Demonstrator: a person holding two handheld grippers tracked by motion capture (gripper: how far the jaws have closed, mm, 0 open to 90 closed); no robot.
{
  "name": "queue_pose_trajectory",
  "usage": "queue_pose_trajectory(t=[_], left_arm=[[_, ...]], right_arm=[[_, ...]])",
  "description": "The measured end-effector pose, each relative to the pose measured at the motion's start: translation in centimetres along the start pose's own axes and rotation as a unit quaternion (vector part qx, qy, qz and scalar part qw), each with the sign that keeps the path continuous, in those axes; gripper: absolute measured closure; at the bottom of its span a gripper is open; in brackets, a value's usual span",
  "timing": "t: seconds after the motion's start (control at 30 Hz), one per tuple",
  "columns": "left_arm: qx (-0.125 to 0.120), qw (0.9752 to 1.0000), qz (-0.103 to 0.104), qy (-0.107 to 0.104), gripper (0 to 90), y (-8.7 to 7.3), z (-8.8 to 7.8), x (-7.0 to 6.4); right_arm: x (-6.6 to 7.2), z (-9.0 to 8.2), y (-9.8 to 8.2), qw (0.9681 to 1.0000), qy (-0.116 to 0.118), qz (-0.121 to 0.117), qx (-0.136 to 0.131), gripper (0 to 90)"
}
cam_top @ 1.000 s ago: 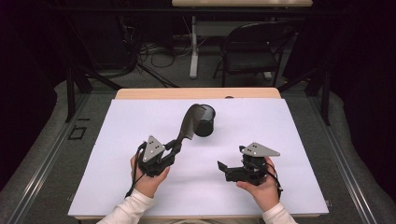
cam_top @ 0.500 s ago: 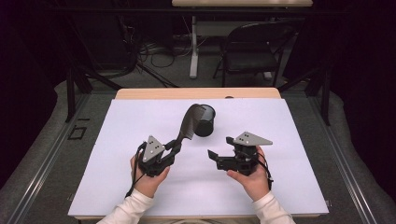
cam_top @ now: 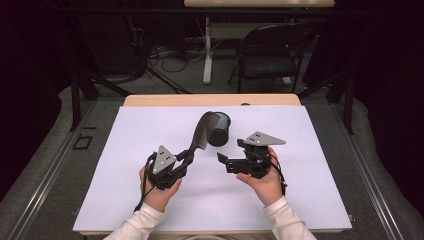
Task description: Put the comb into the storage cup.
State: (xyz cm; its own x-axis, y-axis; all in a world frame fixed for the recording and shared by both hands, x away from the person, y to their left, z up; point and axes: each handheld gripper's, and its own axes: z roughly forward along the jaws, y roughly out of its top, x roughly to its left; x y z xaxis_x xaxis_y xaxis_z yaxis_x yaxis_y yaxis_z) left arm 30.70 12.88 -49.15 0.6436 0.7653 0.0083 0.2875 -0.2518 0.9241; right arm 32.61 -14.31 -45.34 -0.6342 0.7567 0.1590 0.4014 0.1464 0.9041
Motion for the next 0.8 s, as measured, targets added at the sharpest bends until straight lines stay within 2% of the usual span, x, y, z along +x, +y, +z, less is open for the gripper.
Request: queue_pose_trajectory(t=[0.13, 0.23, 0.37, 0.57, 0.8], left_arm=[[0.000, 1.0000, -0.002, 0.000, 72.5, 0.0, 0.0, 0.0], [0.001, 1.0000, -0.002, 0.000, 72.5, 0.0, 0.0, 0.0], [-0.001, 1.0000, -0.002, -0.001, 72.5, -0.1, 0.0, 0.0], [0.000, 1.0000, -0.001, -0.001, 72.5, -0.1, 0.0, 0.1], [0.001, 1.0000, 0.003, -0.001, 72.5, -0.2, 0.0, 0.0]], right_arm=[[0.0, 0.2, 0.8, 1.0000, 0.000, -0.001, 0.004, 15.2], [0.1, 0.2, 1.4, 0.9999, -0.014, -0.003, -0.007, 19.8], [0.2, 0.3, 2.0, 0.9999, -0.015, -0.003, -0.008, 20.0], [0.1, 0.1, 1.9, 0.9997, -0.010, 0.003, -0.023, 20.3], [-0.3, 0.0, 1.4, 0.9997, -0.001, 0.012, -0.023, 28.3]])
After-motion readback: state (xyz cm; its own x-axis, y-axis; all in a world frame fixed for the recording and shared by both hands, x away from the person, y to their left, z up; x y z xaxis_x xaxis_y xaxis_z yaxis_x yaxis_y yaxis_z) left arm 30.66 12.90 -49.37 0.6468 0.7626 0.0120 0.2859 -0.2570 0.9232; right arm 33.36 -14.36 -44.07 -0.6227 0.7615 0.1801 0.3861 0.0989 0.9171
